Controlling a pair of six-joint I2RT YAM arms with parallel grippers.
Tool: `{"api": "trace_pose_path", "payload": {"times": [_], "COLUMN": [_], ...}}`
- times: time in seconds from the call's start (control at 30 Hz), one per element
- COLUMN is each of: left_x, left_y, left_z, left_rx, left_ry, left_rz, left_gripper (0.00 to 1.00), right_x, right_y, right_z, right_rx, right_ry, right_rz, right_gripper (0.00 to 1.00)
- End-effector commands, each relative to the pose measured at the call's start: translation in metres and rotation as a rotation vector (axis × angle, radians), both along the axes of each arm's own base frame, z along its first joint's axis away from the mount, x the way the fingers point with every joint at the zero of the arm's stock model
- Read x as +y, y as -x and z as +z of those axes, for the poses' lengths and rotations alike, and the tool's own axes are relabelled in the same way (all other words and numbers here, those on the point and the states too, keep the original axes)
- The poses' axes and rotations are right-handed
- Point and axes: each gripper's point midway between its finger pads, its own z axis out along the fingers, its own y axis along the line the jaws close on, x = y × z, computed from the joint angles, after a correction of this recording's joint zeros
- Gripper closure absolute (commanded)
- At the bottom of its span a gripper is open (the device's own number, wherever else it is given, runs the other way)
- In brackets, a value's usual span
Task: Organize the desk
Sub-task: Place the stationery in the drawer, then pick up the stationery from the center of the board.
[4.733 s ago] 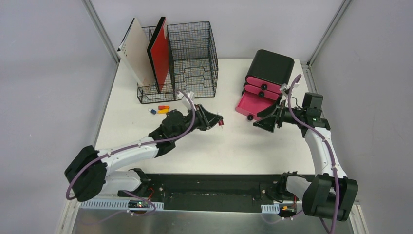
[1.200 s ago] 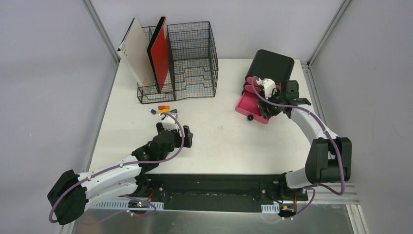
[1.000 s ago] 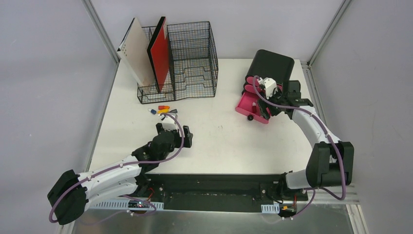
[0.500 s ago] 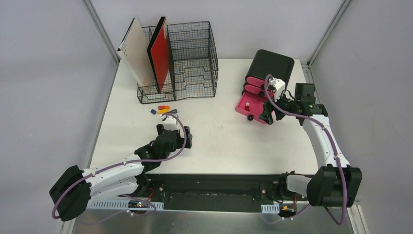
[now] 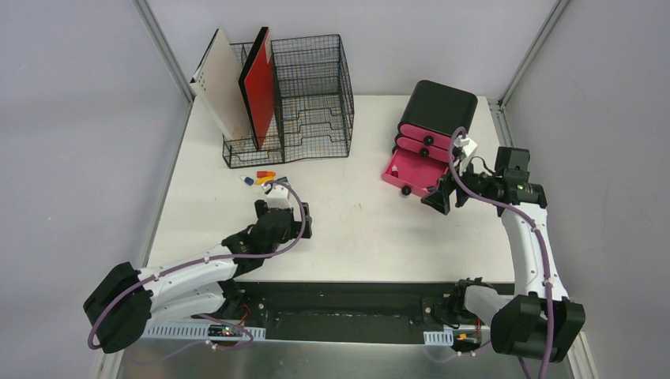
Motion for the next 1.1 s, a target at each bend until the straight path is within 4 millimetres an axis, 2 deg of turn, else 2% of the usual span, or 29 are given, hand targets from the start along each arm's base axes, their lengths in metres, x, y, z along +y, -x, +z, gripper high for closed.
{"api": "trace_pose_path", "payload": {"times": [0.0, 0.17, 0.4, 0.5, 0.6, 0.77, 0.93, 1.07], "left_x": [0.0, 0.002, 0.008, 0.014, 0.025, 0.034, 0.053, 0.06], "left_y": [-0.015, -0.025, -0.056, -0.076, -0.09, -0.104, -0.113, -0.118], "left_z": [0.016, 0.014, 0.041, 0.051, 0.046, 0.029, 0.014, 0.004], "left_rx": [0.005, 0.053, -0.011, -0.062, -0.038, 0.083, 0.197, 0.28], "left_ry": [0.012, -0.017, -0.068, -0.032, 0.012, 0.192, 0.296, 0.345], "left_rz": [0.076, 0.094, 0.079, 0.097, 0.125, 0.19, 0.391, 0.514], "left_gripper": [0.01, 0.01, 0.01, 0.01, 0.01, 0.02, 0.07, 0.11], "right_x": [0.004, -0.001, 0.001, 0.002, 0.002, 0.002, 0.002, 0.002], "right_y": [0.004, 0.002, 0.004, 0.005, 0.005, 0.006, 0.005, 0.005], "right_z": [0.011, 0.009, 0.013, 0.014, 0.014, 0.015, 0.014, 0.015], "right_rx": [-0.057, -0.081, -0.086, -0.091, -0.092, -0.095, -0.09, -0.091], "right_ry": [-0.045, -0.015, -0.032, -0.034, -0.033, -0.035, -0.035, -0.037], "right_rz": [0.045, 0.023, 0.034, 0.036, 0.035, 0.036, 0.036, 0.037], "right_gripper": [0.16, 0.16, 0.16, 0.16, 0.16, 0.16, 0.16, 0.16]}}
